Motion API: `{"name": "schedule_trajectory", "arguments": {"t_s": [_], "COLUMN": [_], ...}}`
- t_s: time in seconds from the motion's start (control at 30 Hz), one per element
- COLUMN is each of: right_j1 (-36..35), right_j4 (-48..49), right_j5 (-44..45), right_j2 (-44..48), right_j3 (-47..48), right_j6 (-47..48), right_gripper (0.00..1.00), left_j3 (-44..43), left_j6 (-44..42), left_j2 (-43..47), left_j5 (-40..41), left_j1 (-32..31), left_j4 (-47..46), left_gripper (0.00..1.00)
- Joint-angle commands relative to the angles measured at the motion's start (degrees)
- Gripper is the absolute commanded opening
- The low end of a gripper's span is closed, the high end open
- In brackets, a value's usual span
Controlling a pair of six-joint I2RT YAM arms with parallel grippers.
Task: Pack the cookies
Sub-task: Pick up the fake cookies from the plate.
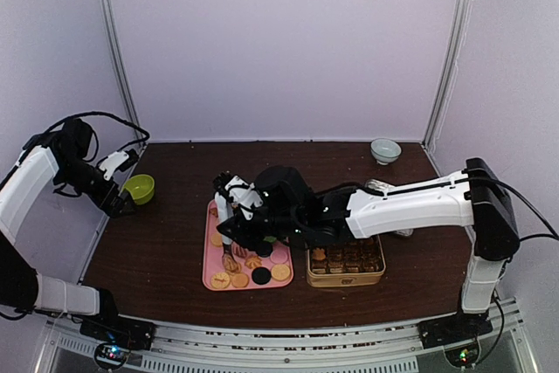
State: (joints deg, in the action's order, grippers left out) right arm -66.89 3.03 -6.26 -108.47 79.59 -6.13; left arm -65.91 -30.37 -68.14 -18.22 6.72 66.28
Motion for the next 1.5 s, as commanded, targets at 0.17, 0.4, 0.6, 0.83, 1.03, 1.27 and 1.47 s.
{"name": "schedule_trajectory", "arguments": {"t_s": [0.17, 0.4, 0.6, 0.83, 1.03, 1.27, 1.47], "right_j1": [-0.06, -0.03, 0.01, -0.19, -0.54, -0.82, -0.98], "right_j4": [1.92, 1.34, 0.87, -0.28, -1.70, -1.28, -0.84], "right_j5": [1.51, 0.01, 1.34, 3.03, 3.19, 3.44, 3.35], "right_j2": [-1.63, -1.36, -1.04, -0.06, -0.61, -0.37, -0.35], "right_j3": [1.96, 0.54, -0.18, -0.72, 0.54, 0.59, 0.15], "right_j6": [-0.01, -0.90, -0.24, -0.78, -0.08, 0.07, -0.15], "right_gripper": [0.40, 0.40, 0.39, 0.38, 0.37, 0.35, 0.34], "left_j3": [0.14, 0.99, 0.93, 2.60, 3.20, 1.89, 2.51], "left_j6": [-0.74, -0.66, -0.74, -1.06, -0.52, -0.56, -0.85], "left_j2": [1.41, 1.70, 2.29, 2.72, 1.81, 2.18, 2.91], "left_j5": [-0.27, -0.50, -1.73, -2.83, -3.81, -3.93, -3.59], "left_j1": [0.40, 0.41, 0.41, 0.42, 0.46, 0.40, 0.42], "left_j4": [1.44, 0.59, 0.86, -1.26, -2.25, -0.86, -0.77], "left_gripper": [0.98, 0.98, 0.98, 0.98, 0.98, 0.98, 0.98]}}
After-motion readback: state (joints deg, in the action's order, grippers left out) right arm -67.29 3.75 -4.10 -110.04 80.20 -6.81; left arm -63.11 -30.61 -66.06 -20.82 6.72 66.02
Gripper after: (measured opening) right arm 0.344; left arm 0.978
